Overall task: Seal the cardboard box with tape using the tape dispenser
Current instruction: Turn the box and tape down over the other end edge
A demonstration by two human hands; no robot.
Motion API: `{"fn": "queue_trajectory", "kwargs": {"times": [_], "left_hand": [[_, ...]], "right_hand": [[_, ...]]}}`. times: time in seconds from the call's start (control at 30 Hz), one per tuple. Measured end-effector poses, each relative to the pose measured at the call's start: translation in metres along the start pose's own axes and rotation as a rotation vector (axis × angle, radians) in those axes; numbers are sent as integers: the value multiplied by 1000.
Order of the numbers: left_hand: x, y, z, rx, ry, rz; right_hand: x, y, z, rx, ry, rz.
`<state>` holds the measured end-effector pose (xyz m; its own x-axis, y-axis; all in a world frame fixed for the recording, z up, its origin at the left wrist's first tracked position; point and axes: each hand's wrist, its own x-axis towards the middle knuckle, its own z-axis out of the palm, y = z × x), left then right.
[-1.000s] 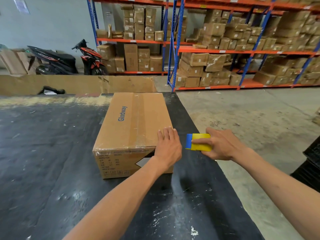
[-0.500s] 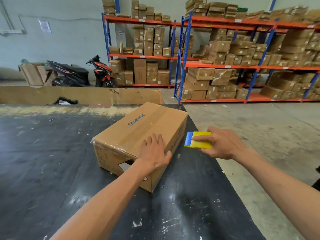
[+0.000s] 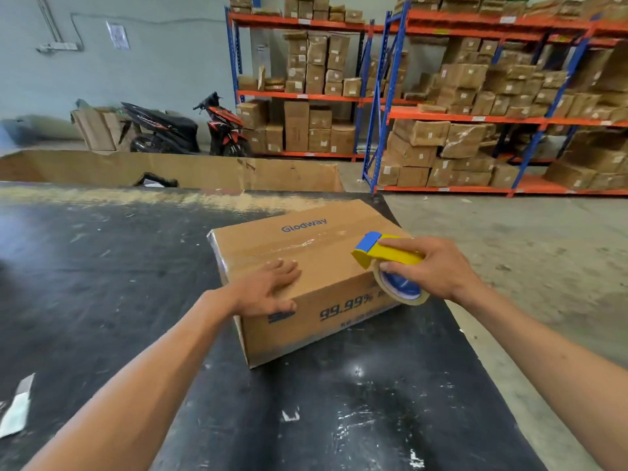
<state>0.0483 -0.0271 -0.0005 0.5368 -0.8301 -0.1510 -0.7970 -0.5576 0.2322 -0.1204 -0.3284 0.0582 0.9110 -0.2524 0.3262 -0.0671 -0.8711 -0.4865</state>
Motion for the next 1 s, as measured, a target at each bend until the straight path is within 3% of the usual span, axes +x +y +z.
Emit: {"fn": "queue_trajectory", "kwargs": {"times": [0.07,0.2,0.37,0.57,0.73,0.83,0.93,1.0], "left_hand": [[-11,-13,-12,-22,-1,-32],[10,19,-16,244,94,-110],[65,73,14,223,111,-162],[69,52,29,375,134,-55],[35,-8,5,173,45,72],[18,-40,-21,140,-84,38],[21,-22,-37,216,-173,-91],[31,20,-34,166,-124,-162]], "right_hand": [[0,-1,-2,104,10,28],[2,-9,-9,271,32,107],[2,-7,-15,289,54,160],[-3,5,-16,334,52,208],[-5,10,-16,402,61,234],[-5,9,-22,421,64,229],[-4,4,-27,460,89,219],[-2,2,-29,491,108,225]]}}
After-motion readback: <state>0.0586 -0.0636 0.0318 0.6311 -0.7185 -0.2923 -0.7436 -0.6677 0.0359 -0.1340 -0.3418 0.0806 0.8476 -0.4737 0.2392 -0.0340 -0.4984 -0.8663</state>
